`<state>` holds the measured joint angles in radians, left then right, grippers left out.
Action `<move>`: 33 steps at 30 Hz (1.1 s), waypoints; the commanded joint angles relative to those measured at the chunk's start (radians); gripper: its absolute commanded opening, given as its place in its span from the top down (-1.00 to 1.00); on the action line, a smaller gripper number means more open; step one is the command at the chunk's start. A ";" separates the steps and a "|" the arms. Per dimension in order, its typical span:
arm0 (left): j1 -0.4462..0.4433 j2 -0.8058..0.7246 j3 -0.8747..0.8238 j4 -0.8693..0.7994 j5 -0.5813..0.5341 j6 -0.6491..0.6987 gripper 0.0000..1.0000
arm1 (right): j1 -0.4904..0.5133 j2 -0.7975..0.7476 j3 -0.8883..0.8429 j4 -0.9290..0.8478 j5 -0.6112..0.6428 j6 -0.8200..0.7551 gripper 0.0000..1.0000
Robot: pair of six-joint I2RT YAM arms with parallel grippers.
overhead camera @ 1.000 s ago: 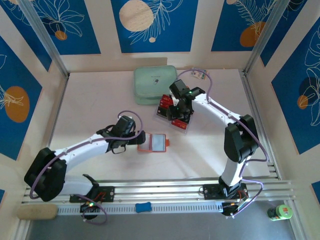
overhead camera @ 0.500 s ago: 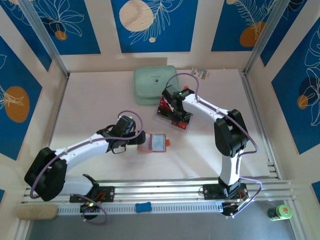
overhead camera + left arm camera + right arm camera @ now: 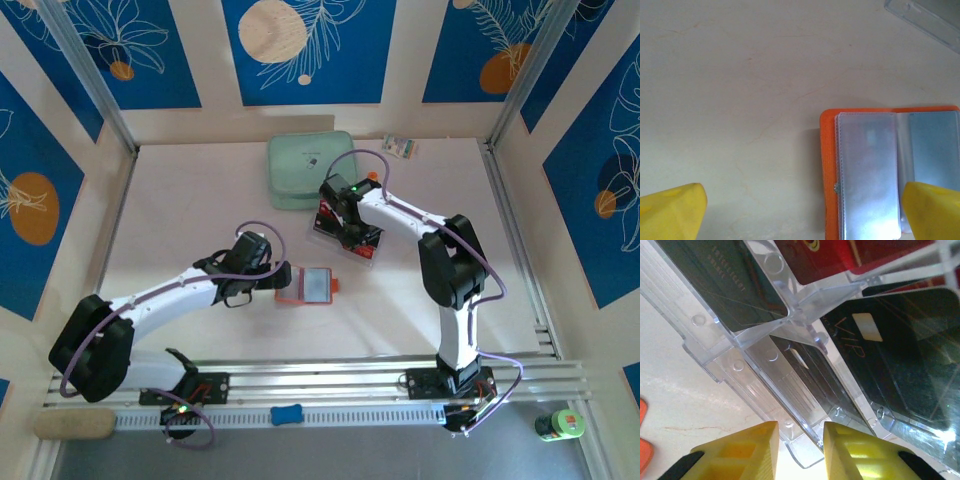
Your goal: Put the credit cards into the card holder
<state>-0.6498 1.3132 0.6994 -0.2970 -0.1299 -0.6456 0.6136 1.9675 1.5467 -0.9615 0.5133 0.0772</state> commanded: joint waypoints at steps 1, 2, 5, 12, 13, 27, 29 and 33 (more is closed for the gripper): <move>0.009 -0.002 -0.003 0.009 0.016 0.000 -0.99 | 0.012 0.014 0.006 -0.005 -0.003 -0.008 0.42; 0.009 -0.003 -0.004 0.009 0.016 0.001 -0.99 | 0.014 0.016 0.003 -0.004 -0.005 -0.007 0.46; 0.009 -0.002 -0.005 0.012 0.015 0.001 -0.99 | 0.018 0.019 -0.004 -0.003 -0.007 -0.007 0.55; 0.009 -0.003 -0.008 0.015 0.015 0.003 -0.99 | 0.021 0.008 -0.009 -0.001 -0.005 -0.028 0.79; 0.009 -0.002 -0.009 0.015 0.016 0.003 -0.99 | 0.023 0.003 -0.014 0.005 -0.007 -0.040 0.84; 0.010 -0.018 0.008 0.001 0.030 0.015 -0.99 | 0.069 -0.104 -0.056 0.046 0.006 -0.142 1.00; 0.009 -0.019 0.016 -0.005 0.033 0.019 -0.99 | 0.074 -0.121 -0.039 0.032 0.001 -0.147 1.00; 0.010 -0.022 0.028 -0.013 0.035 0.027 -0.99 | 0.081 -0.153 -0.005 0.007 -0.010 -0.148 1.00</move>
<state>-0.6498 1.3113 0.6987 -0.2932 -0.1104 -0.6445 0.6853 1.8675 1.4975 -0.9375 0.5308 -0.0566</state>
